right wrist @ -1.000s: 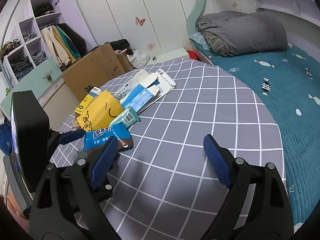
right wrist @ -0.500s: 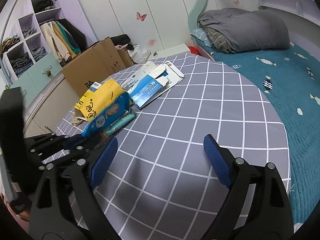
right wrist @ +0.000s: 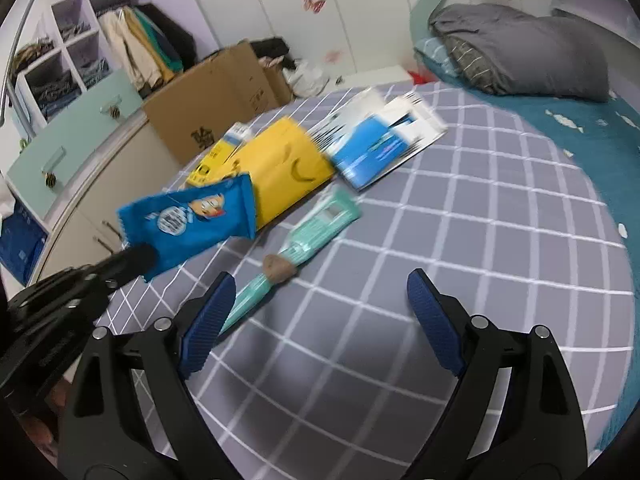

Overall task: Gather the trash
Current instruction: 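Grasp the blue snack wrapper with the left tool while the right tool grasps the teal tube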

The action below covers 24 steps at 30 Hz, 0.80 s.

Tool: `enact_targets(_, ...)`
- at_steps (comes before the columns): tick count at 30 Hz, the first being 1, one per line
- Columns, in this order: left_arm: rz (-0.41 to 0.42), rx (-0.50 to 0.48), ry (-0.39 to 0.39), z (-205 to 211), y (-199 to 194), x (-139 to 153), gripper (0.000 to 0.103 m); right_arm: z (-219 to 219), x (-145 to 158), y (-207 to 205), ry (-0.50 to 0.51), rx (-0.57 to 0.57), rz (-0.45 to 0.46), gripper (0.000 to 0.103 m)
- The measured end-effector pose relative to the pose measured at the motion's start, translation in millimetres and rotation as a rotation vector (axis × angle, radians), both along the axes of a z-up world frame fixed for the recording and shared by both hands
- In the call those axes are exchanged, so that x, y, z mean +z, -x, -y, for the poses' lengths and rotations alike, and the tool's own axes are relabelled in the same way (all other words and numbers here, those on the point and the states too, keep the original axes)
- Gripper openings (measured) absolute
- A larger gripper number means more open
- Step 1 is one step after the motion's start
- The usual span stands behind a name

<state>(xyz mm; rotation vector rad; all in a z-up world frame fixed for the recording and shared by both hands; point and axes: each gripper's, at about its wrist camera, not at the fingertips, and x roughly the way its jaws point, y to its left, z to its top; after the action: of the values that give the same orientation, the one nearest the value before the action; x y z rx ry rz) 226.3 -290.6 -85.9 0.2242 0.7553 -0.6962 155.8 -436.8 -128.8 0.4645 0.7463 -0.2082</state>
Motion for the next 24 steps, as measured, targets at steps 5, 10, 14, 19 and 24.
enact_targets(5,0.000,0.039,0.041,-30.6,-1.2,2.6,0.000,-18.4,-5.9,-22.1,0.033,0.008,-0.050,0.086)
enact_targets(10,-0.014,0.078,0.070,-61.9,-8.7,1.3,0.000,-33.4,-10.0,-38.3,0.084,0.003,-0.093,0.086)
enact_targets(14,-0.002,0.125,0.061,-85.6,-11.8,-2.1,0.000,-40.5,-10.8,-47.1,0.137,-0.009,-0.126,0.086)
enact_targets(19,0.001,0.188,0.039,-109.7,-14.8,-10.3,0.000,-45.7,-9.5,-51.9,0.225,-0.028,-0.169,0.051)
enact_targets(24,0.005,0.216,0.045,-131.1,-11.4,-13.4,0.000,-50.8,-8.2,-47.4,0.233,-0.013,-0.166,0.025)
